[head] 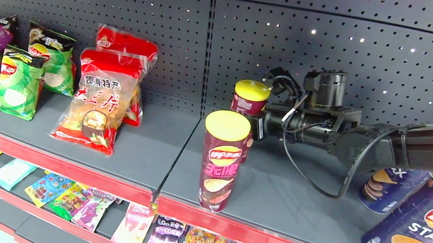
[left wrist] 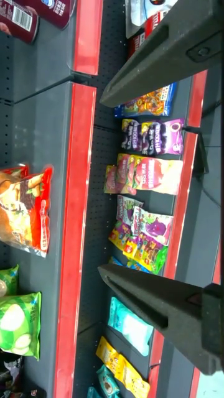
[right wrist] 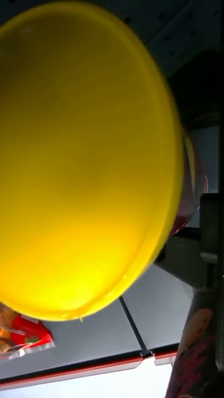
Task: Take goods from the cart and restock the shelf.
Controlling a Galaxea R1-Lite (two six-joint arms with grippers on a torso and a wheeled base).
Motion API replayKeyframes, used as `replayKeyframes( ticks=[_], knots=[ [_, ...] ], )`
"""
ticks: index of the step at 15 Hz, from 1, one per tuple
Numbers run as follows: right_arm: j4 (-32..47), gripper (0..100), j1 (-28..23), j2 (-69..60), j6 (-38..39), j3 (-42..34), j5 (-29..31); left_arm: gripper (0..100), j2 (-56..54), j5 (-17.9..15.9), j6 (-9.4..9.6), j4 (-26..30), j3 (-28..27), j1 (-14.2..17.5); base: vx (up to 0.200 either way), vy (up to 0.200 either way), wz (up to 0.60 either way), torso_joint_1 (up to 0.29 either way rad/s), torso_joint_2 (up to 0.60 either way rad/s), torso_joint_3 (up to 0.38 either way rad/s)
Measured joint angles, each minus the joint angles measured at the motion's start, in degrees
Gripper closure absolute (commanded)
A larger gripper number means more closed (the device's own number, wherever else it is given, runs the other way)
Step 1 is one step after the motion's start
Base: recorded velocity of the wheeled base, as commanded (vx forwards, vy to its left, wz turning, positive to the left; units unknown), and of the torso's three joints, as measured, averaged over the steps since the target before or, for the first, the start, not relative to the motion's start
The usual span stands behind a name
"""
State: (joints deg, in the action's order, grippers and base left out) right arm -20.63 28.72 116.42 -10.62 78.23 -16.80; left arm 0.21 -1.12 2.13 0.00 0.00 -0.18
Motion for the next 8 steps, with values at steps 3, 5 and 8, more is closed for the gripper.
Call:
replayKeyframes(
  ticks=[3, 5, 8],
  knots=[
    [0.0, 100, 0.4, 0.3, 0.0, 0.0, 0.0, 0, 0.0, 0.0, -0.02, 0.0, 0.0, 0.0, 0.000, 0.000, 0.00, 0.000, 0.00, 0.000],
    [0.0, 100, 0.5, 0.4, 0.0, -0.1, 0.0, 0, 0.0, 0.0, -0.02, 0.0, 0.0, 0.0, 0.000, 0.000, 0.00, 0.000, 0.00, 0.000],
    [-0.1, 100, 0.6, 0.6, 0.1, -0.2, 0.0, 0, 0.0, 0.0, -0.02, 0.0, 0.0, 0.0, 0.000, 0.000, 0.00, 0.000, 0.00, 0.000]
  ],
)
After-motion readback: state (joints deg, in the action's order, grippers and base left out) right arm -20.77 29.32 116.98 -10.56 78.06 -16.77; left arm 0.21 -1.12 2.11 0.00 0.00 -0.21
